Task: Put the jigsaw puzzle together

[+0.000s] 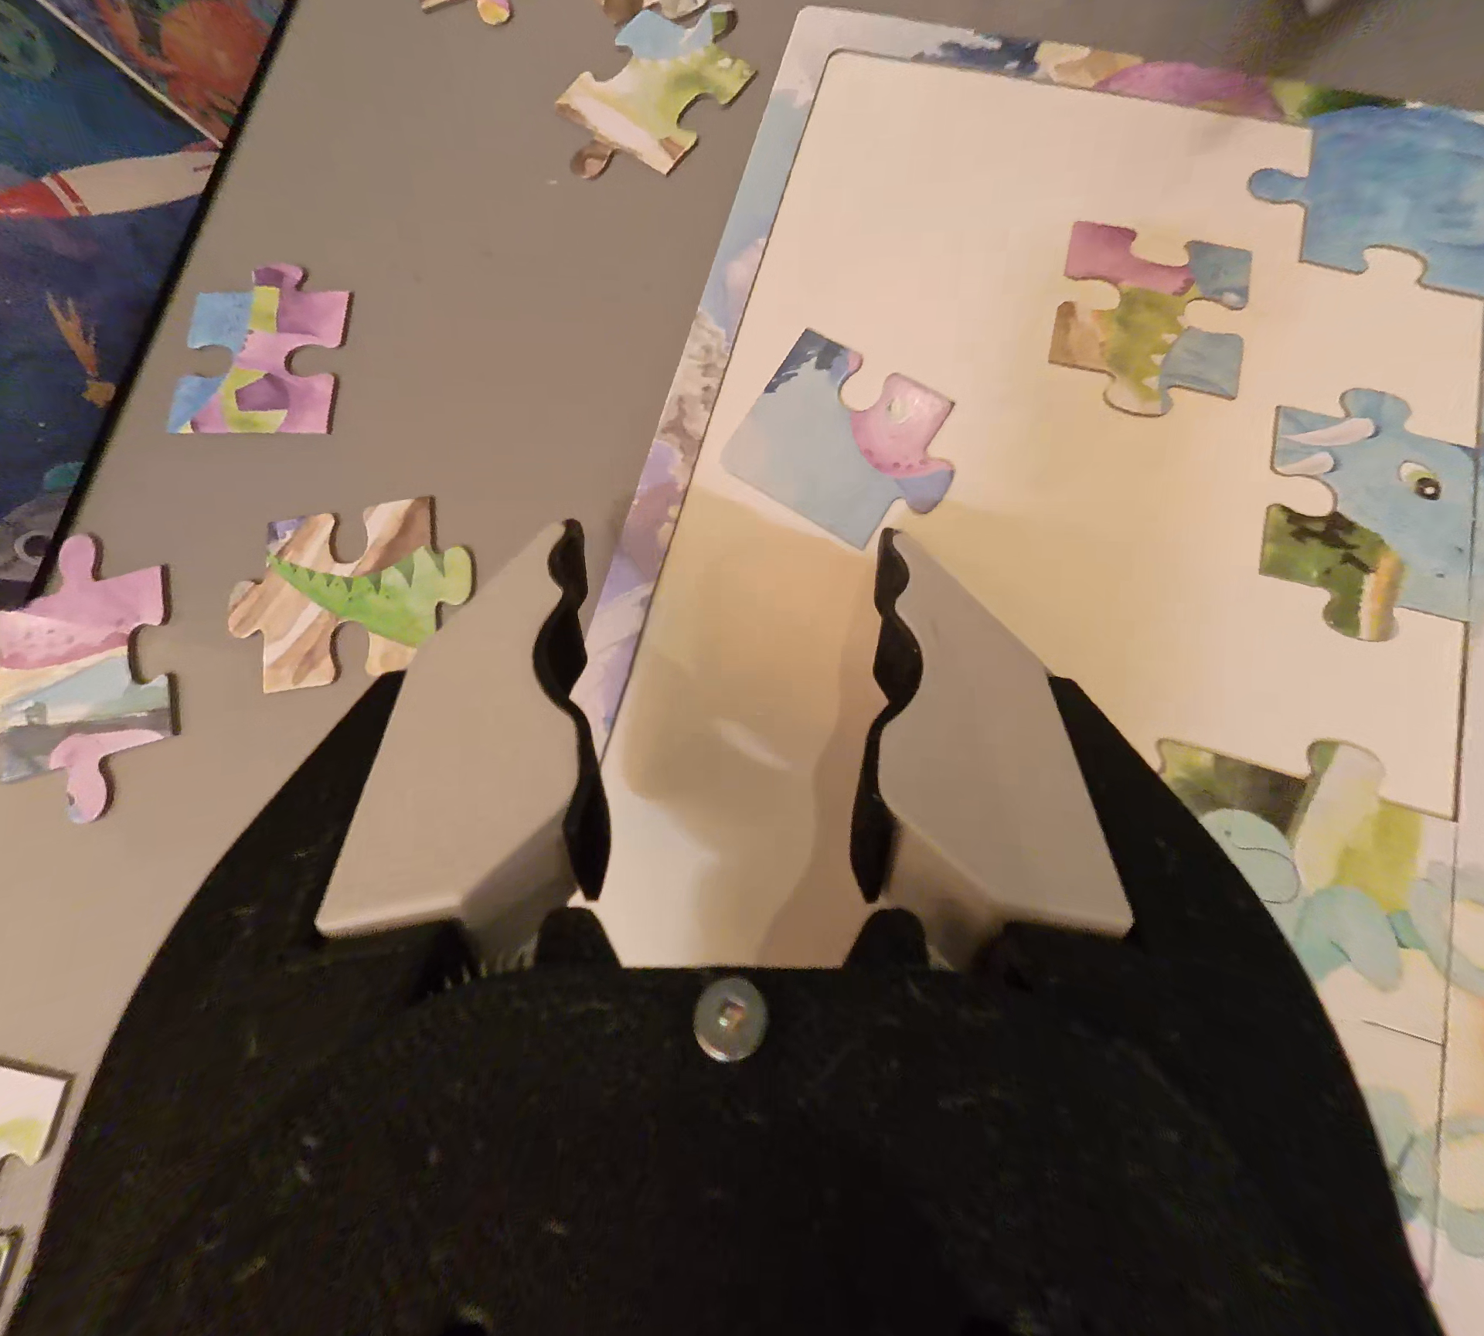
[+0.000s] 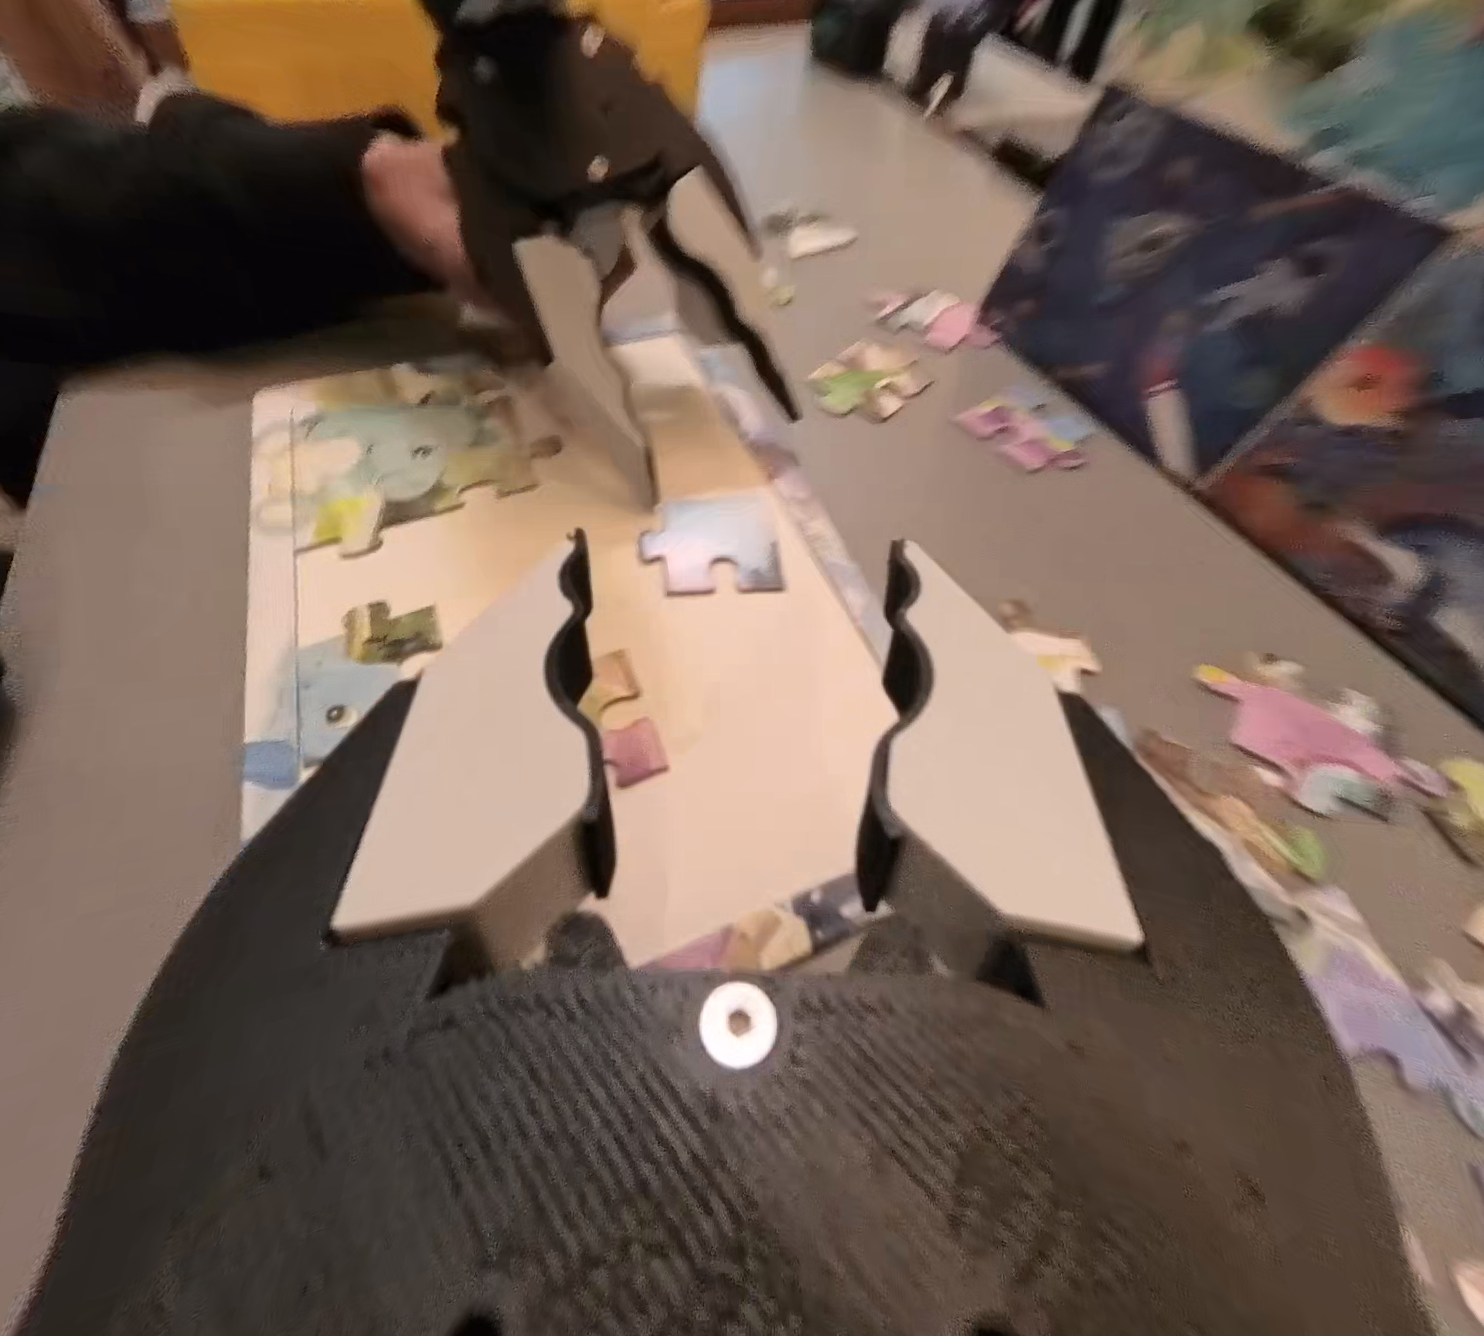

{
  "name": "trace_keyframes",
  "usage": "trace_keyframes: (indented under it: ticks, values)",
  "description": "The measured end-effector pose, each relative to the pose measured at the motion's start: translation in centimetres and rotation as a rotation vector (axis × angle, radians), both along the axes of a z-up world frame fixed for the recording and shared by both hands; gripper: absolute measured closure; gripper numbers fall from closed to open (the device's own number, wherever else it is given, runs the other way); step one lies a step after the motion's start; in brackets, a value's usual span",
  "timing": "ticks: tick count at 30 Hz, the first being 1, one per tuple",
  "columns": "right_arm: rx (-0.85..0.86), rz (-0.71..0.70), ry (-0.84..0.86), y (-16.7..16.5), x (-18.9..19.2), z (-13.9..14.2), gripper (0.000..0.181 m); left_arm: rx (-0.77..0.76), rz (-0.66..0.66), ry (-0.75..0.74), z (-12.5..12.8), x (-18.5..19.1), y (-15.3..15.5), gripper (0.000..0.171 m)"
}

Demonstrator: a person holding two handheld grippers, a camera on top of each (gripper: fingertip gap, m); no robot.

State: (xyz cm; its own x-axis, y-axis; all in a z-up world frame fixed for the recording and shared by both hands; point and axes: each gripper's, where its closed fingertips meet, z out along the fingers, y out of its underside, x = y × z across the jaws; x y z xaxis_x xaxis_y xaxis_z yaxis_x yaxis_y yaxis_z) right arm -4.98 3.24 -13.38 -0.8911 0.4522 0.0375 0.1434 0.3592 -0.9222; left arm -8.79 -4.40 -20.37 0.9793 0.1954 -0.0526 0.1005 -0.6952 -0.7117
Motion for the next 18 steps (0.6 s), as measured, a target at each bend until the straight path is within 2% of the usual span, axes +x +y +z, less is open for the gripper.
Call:
trace_keyframes:
  ticks: [5,8,15,18]
  values:
    - [0.261,0.091,-0.056,-3.4,-0.3,-4.2,0.113,-0.013,0.011,-0.026,-0.5,-0.2,-0.3,0.102]
    - [0.285,0.084,-0.09,-4.6,-0.5,-5.2,0.111,-0.015,0.012,-0.04,-0.7,-0.2,-0.4,0.102]
    - [0.313,0.04,-0.254,-4.5,-0.7,-7.4,0.108,-0.008,0.01,-0.059,-0.9,-0.3,-0.4,0.101]
    - [0.312,0.06,-0.291,-4.1,0.1,-7.2,0.116,-0.012,0.009,-0.056,-0.9,-0.2,-0.4,0.102]
